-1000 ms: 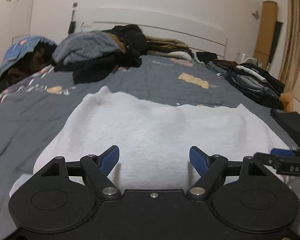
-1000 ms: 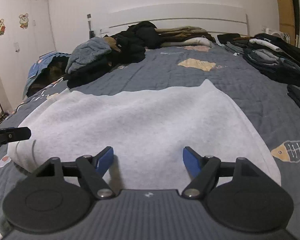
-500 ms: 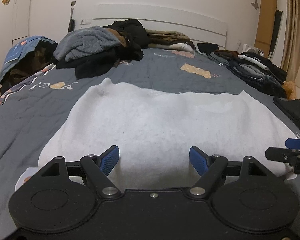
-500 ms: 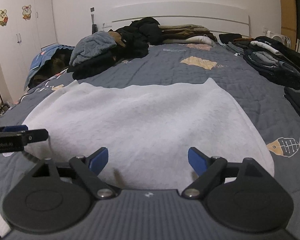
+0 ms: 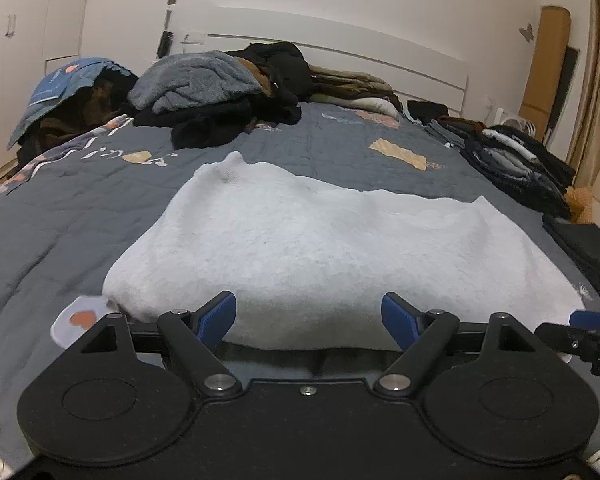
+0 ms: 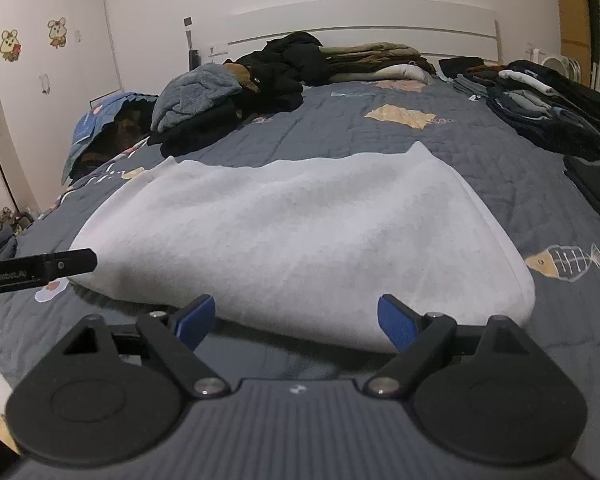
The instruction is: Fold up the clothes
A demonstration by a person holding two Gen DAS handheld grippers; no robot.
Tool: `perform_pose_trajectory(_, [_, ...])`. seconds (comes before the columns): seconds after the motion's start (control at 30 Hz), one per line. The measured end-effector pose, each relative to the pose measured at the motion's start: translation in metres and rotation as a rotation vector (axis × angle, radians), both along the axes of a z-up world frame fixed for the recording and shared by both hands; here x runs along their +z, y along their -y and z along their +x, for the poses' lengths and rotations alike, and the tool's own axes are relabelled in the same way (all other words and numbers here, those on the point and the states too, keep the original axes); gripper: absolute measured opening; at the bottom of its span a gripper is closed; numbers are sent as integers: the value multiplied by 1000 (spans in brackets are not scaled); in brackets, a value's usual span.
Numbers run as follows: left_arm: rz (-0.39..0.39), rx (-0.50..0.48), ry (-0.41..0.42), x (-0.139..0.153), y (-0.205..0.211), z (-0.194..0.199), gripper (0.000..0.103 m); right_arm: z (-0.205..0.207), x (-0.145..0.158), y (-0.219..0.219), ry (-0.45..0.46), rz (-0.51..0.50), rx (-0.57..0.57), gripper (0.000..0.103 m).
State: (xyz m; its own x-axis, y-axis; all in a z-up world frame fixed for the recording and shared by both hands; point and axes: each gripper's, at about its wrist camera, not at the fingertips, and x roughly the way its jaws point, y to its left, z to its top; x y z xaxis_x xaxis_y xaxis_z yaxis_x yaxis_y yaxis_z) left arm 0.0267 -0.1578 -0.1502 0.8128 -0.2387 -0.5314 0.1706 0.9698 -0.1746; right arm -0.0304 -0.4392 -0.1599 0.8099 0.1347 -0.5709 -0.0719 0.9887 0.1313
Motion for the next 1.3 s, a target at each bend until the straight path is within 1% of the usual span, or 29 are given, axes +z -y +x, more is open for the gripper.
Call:
perform_pose_trajectory(0.1, [3, -6, 5, 2, 2, -10, 84, -9, 0, -1, 6, -10, -6, 88])
perform_pose_trajectory(0.17, [13, -19, 13, 3, 4, -17, 89, -14, 0, -2, 9, -25, -9, 88])
perform_pose_trajectory(0.37, [38, -22, 19, 8, 11, -35, 98, -30, 8, -4, 29, 6, -24, 88])
perform_pose_trajectory(0.47, [34, -33, 22, 13, 12, -42, 103, -36, 13, -4, 37, 23, -33, 88])
perform_pose_trajectory(0.57, [42, -40, 44, 18, 14, -48, 103, -41, 19, -4, 44, 45, -42, 88])
perform_pose_trajectory(0.7, [50, -41, 66, 26, 18, -54, 103, -48, 28, -6, 59, 49, -50, 88])
perform_pose_trajectory(0.8, [17, -28, 60, 31, 16, -56, 103, -52, 34, -4, 61, 59, -60, 88])
perform_pose_trajectory(0.93, [-90, 1, 37, 32, 3, -51, 103, -52, 36, 0, 48, 68, -79, 89])
perform_pose_trajectory(1.0, [-167, 17, 9, 29, -5, -46, 103, -52, 37, 4, 39, 87, -94, 89])
perform_pose_trajectory(1.17, [-406, 104, -69, 14, -32, -27, 103, -51, 39, 14, 17, 144, -132, 89])
perform_pose_trajectory(1.23, [-472, 137, -109, 7, -40, -19, 103, -51, 41, 17, 5, 157, -145, 89])
perform_pose_trajectory(1.3, [-525, 164, -131, 3, -44, -14, 103, -52, 43, 18, -5, 162, -154, 89])
